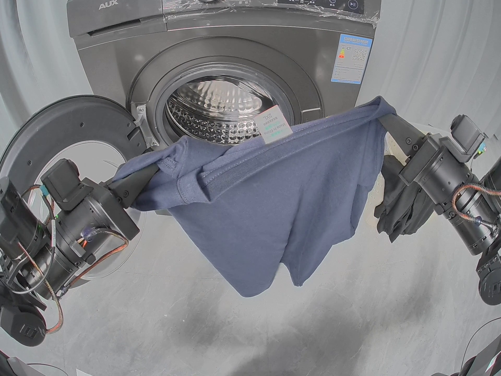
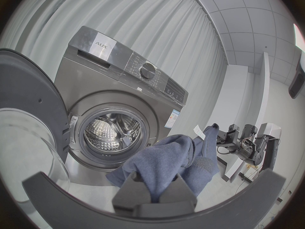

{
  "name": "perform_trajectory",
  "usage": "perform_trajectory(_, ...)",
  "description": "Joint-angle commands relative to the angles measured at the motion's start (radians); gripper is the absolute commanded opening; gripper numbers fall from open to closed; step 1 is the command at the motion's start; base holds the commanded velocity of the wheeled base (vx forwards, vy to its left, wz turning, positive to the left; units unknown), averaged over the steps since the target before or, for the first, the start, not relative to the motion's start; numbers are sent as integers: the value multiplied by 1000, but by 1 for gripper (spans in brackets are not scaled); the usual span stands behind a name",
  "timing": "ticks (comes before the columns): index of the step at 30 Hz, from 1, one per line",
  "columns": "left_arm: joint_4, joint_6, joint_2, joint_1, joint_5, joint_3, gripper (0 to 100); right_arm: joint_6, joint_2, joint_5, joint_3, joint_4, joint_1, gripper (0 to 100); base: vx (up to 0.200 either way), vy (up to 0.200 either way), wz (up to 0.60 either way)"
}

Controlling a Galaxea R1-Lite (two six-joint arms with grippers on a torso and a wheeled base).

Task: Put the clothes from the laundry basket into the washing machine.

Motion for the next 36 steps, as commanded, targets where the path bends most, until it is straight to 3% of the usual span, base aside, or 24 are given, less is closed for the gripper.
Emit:
perform_trajectory(1,0,0,6,-1,1,-2,0,0,5,0,-4,-2,0,0,0,0,0)
perform_trajectory(8,0,9,8,-60,2,-56,0,3,31,-4,-3,-3,5,0,0,0,0)
perform_trajectory(13,-17,11,28,-106,2,-111,0,17,36,-14,59,0,11,0,0,0,0)
perform_trajectory(22,-13,11,25,-106,-1,-146,0,38,134,-5,132,0,42,0,0,0,0)
perform_trajectory(23,-9,11,20,-106,-1,-148,0,38,166,-7,148,0,66,100,0,0,0)
perform_trajectory(31,-9,11,14,-107,-1,-165,0,17,311,-14,223,-2,181,100,0,0,0)
perform_trajectory(36,-9,11,12,-121,1,-166,0,1,384,-13,223,-16,194,100,0,0,0)
